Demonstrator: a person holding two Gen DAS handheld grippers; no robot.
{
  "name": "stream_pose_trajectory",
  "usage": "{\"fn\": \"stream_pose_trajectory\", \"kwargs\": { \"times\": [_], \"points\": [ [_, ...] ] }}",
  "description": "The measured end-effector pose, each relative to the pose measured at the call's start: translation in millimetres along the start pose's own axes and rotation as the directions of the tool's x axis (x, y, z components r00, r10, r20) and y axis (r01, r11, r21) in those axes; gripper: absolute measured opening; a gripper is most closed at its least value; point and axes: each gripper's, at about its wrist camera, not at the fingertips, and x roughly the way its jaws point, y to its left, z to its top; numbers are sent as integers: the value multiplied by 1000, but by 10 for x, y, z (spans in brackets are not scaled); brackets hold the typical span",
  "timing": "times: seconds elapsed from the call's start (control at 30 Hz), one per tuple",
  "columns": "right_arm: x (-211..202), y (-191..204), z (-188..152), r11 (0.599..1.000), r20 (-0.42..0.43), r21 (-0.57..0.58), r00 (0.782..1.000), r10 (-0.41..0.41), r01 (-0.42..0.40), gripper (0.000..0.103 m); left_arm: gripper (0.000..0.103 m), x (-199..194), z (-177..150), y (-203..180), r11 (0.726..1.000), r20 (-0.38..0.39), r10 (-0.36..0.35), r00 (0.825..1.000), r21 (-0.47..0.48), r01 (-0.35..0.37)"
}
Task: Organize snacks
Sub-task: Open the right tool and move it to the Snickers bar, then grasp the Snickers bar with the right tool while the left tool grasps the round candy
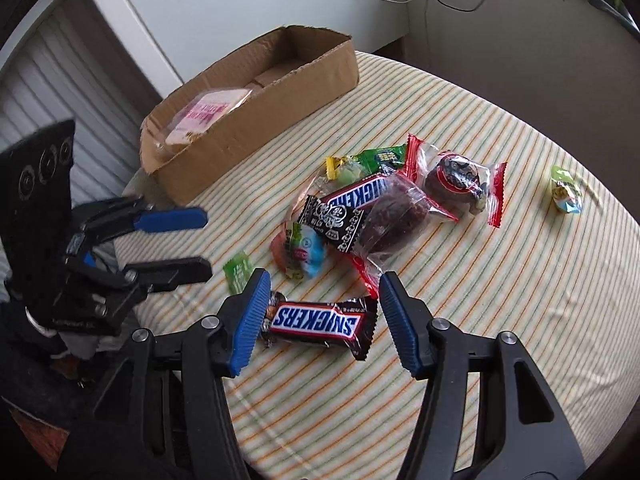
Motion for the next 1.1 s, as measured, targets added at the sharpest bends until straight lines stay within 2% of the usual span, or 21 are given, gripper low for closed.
{"fn": "stream_pose_trajectory", "kwargs": {
  "times": [0.1,0.27,0.37,0.5,0.63,0.77,0.83,0.93,1.03,1.1],
  "points": [
    [13,160,-101,984,-61,-179,998,-26,15,60,50,86,81,-16,1000,-17,4,1000,15,-4],
    [63,399,-163,892,-81,-450,993,-89,43,61,47,169,173,-57,1000,-38,5,999,23,-4],
    [148,451,-150,846,-90,-533,992,-85,24,61,43,245,200,-79,1000,-57,2,998,18,-1],
    [276,507,-121,811,-96,-586,994,-59,-9,61,41,319,208,-87,1000,-76,20,997,20,-18],
    [387,477,-129,831,-105,-556,994,-30,-33,61,41,366,224,-105,1000,-80,19,997,24,-17],
    [408,399,-114,871,-99,-489,995,0,-48,60,41,416,213,-121,999,-86,13,996,32,-10],
    [376,339,-146,885,-97,-464,995,-3,-42,54,41,438,207,-143,999,-89,10,996,41,-7],
    [323,226,-207,905,-95,-425,995,-24,-19,51,41,469,198,-204,998,-89,26,996,65,-21],
    [285,89,-282,928,-106,-373,993,-50,7,43,41,514,175,-273,995,-91,53,994,93,-45],
    [239,-6,-304,947,-98,-321,994,-43,9,41,41,558,154,-317,991,-91,81,993,116,-70]
  ]
}}
